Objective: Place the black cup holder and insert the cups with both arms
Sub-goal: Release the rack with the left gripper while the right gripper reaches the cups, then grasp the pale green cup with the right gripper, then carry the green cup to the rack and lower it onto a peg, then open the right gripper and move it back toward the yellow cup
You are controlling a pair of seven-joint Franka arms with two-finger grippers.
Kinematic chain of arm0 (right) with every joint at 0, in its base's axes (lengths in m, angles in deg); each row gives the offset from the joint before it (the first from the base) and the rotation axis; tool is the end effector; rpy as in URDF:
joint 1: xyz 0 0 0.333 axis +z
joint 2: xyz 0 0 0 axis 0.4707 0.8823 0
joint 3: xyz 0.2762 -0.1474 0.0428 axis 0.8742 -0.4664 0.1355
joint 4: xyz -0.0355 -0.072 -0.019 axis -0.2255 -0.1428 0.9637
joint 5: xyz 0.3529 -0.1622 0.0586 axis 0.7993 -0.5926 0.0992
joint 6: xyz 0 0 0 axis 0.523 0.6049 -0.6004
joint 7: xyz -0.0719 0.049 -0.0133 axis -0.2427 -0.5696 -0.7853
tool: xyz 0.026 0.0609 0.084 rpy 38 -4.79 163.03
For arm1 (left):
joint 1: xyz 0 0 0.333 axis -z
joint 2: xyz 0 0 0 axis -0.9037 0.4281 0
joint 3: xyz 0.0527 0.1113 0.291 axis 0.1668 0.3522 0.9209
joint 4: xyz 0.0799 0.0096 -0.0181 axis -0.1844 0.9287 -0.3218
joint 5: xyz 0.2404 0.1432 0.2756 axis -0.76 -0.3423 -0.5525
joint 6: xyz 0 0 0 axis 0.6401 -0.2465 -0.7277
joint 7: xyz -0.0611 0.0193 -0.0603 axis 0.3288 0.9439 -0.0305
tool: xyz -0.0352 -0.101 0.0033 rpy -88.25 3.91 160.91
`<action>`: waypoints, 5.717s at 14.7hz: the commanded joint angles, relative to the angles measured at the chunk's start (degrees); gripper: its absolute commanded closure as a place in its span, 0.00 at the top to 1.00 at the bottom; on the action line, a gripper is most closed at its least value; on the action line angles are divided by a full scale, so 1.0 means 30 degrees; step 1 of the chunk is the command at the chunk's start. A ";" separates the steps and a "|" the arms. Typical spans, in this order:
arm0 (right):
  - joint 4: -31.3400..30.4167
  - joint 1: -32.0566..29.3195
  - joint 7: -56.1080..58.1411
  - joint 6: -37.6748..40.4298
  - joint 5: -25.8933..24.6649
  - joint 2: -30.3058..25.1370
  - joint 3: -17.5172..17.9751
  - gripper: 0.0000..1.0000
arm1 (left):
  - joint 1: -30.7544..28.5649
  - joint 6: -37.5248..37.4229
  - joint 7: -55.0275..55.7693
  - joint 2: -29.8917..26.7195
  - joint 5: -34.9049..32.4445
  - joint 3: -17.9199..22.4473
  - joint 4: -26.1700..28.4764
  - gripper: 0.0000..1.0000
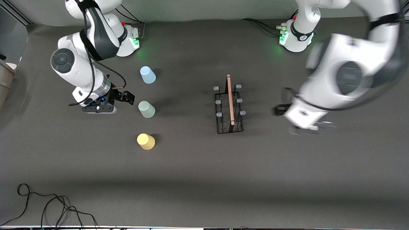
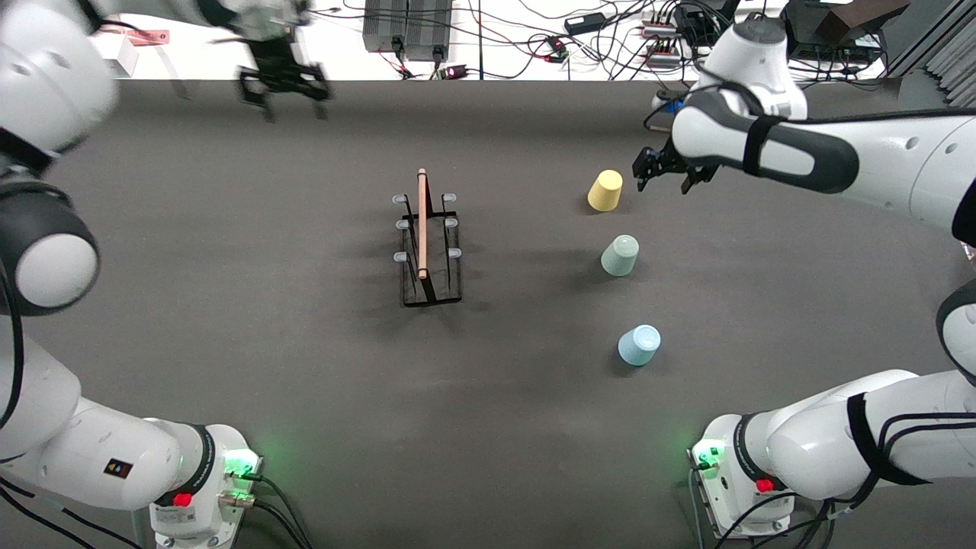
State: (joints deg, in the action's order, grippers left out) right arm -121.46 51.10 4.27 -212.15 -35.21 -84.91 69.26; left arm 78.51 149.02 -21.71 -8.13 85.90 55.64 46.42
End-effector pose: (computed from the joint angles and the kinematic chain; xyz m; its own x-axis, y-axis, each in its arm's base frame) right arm 0.4884 0.1391 0.3752 0.9969 -0.0661 -0.0419 -0.0678 -0.9969 -0.0403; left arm 0.6037 -0.1534 0.4979 0.9835 0.0713 -0.1662 0.0706 -0.9975 -0.0102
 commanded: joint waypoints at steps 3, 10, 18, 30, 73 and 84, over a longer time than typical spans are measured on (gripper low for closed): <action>-0.2642 0.0383 -0.0604 -0.3899 -0.0441 0.0134 -0.0082 0.97 | -0.4583 0.0376 -0.4183 -0.2240 -0.0675 -0.0228 0.1342 0.99; -0.4581 0.1789 -0.2706 -0.9675 -0.0295 0.2796 -0.0082 0.97 | -0.6142 0.2469 -0.5239 -0.5553 -0.0939 -0.0141 0.3837 1.00; -0.4581 0.2523 -0.3446 -1.0969 -0.0295 0.4265 -0.0199 0.98 | -0.5616 0.0678 -0.5535 -0.4998 -0.1612 -0.0402 0.0966 1.00; -0.3823 0.2668 -0.4819 -0.9338 -0.0265 0.2659 -0.0053 0.01 | -0.5995 0.0205 -0.8172 -0.3972 -0.0881 -0.0169 0.0846 1.00; 1.1356 1.2191 -2.0350 -0.0774 0.0027 0.9979 -0.0053 1.00 | -0.5204 -0.0263 -0.7293 -0.4674 -0.1144 -0.0462 0.1372 1.00; 1.1386 0.8535 -1.4852 0.1831 0.0027 0.7841 -0.0375 1.00 | -0.5175 -0.0292 -0.7351 -0.4674 -0.1231 -0.0433 0.1255 1.00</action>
State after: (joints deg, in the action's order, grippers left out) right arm -87.06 80.11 -46.23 -208.75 -35.17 -60.40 67.81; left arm 62.32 147.91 -44.35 -21.37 82.91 53.93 49.97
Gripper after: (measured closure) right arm 0.000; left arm 0.000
